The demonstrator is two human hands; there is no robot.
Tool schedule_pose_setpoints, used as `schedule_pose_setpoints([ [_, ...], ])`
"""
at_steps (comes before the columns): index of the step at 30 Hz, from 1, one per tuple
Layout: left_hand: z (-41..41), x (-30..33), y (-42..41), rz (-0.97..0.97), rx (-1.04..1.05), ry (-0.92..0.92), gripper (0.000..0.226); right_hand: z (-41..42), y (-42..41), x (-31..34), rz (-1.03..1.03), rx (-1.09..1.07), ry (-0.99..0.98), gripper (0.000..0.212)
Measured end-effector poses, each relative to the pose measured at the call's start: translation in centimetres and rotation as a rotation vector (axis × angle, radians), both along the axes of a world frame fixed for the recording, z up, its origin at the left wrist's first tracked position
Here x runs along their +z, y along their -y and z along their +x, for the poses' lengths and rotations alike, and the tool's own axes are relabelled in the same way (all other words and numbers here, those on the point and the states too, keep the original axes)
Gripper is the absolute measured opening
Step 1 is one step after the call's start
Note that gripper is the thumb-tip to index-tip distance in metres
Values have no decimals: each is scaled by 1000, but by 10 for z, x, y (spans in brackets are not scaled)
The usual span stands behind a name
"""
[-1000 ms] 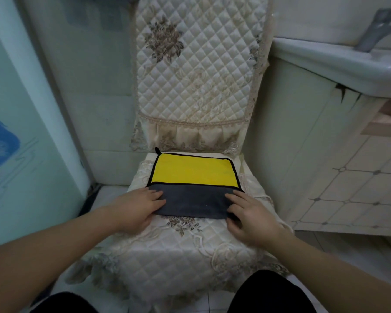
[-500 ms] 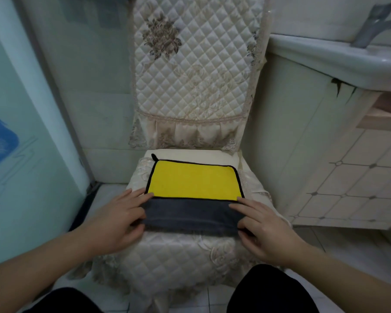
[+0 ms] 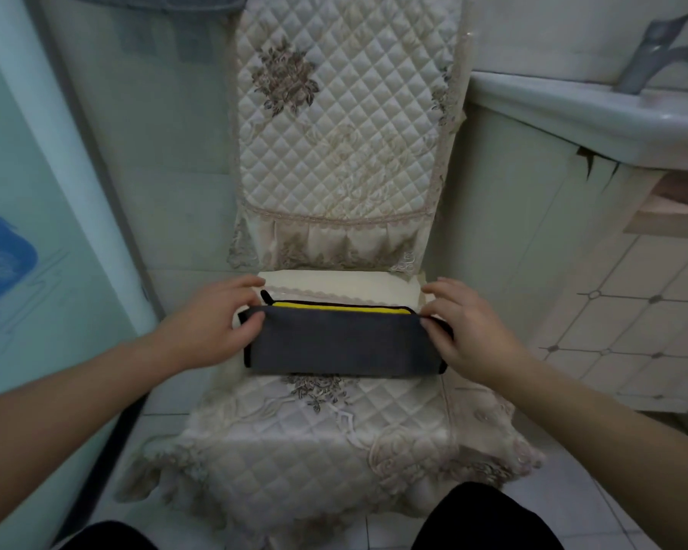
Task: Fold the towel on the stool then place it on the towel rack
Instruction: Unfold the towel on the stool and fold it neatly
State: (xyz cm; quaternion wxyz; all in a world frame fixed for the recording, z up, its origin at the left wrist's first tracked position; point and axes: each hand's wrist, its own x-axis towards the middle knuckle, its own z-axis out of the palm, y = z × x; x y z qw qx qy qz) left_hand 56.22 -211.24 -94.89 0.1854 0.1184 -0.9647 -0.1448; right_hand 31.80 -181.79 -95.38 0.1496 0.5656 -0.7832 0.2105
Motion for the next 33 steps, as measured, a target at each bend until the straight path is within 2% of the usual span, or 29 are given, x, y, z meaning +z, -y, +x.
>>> schedule_pose_setpoints([
  [3, -19, 4, 11, -22, 29, 18, 8, -14, 17, 5, 29, -70, 6, 12],
  [11, -63, 5, 42, -136, 77, 85, 16, -47, 58, 6, 169, -179, 51, 16],
  [15, -80, -7, 51, -112, 132, 130, 18, -54, 73, -1, 238, -268, 107, 21],
  [18, -87, -25, 43, -63, 216, 206, 36, -49, 83, -14, 382, -315, 177, 45],
  [20, -94, -37, 32, -55, 209, 221, 47, -42, 91, -26, 458, -270, 187, 58],
  [27, -139, -52, -28, -126, 67, 180, 64, -13, 122, -56, 387, -178, 253, 59],
  [30, -149, -74, -39, -128, 56, 310, 67, -10, 123, -76, 463, -178, 291, 63],
  [33, -141, -101, -27, -73, 143, 447, 75, -20, 114, -95, 494, -236, 294, 73],
])
